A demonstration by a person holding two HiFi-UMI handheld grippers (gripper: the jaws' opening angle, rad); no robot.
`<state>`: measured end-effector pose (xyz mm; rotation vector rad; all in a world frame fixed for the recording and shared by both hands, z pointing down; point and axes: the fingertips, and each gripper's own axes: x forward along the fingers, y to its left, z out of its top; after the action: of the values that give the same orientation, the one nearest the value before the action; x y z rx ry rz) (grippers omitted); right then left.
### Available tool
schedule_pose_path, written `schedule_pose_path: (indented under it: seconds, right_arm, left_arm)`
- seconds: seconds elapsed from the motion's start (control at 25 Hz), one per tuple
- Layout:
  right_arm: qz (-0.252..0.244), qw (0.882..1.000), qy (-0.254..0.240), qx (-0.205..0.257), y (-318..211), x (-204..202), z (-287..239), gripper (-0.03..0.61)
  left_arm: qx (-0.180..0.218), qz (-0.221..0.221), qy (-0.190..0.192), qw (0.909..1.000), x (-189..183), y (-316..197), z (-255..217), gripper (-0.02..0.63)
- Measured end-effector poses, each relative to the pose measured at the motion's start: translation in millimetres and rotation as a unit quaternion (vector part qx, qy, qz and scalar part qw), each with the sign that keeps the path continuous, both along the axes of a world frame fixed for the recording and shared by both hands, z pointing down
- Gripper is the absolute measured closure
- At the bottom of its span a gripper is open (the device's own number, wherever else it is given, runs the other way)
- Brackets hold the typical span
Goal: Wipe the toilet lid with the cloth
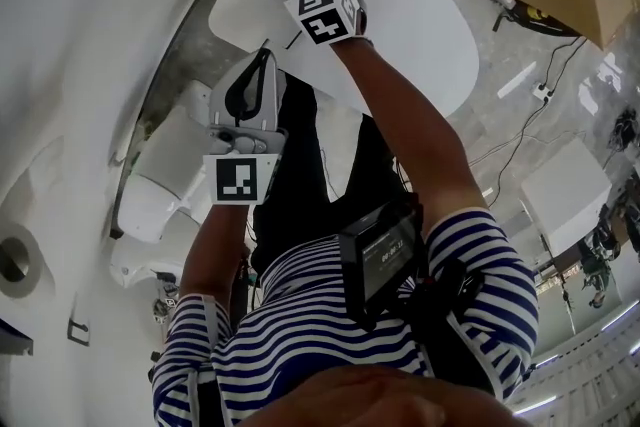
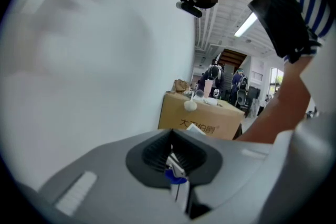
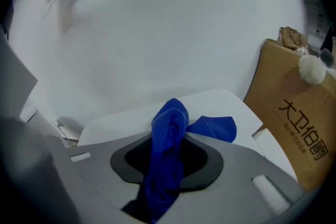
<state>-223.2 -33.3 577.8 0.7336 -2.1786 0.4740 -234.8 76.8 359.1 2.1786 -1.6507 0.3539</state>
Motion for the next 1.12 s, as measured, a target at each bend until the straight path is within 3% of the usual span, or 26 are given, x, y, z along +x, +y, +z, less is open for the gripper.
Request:
schedule_pose_path:
  seconds: [0.28,0.8,1.12]
  right_arm:
    - [0.035,0.999,0.007,-0.02,26.3,67.1,1.9,0.463]
    - [0.138,0.989,0.014,-0.059,91.1,246.0,13.2,0.463]
    - [0.196,0.977,0.02,-0.079,134.0,336.5,24.1,0.463]
  left_arm:
    - [0.014,0.041,0.004,0.9991,51.9,-10.0,-11.1,0.612]
    - [0.009,0.144,0.014,0.9894,211.2,-10.5,-9.8,0.612]
    - [0.008,0.193,0.022,0.9809,289.5,1.4,-5.5,0.612]
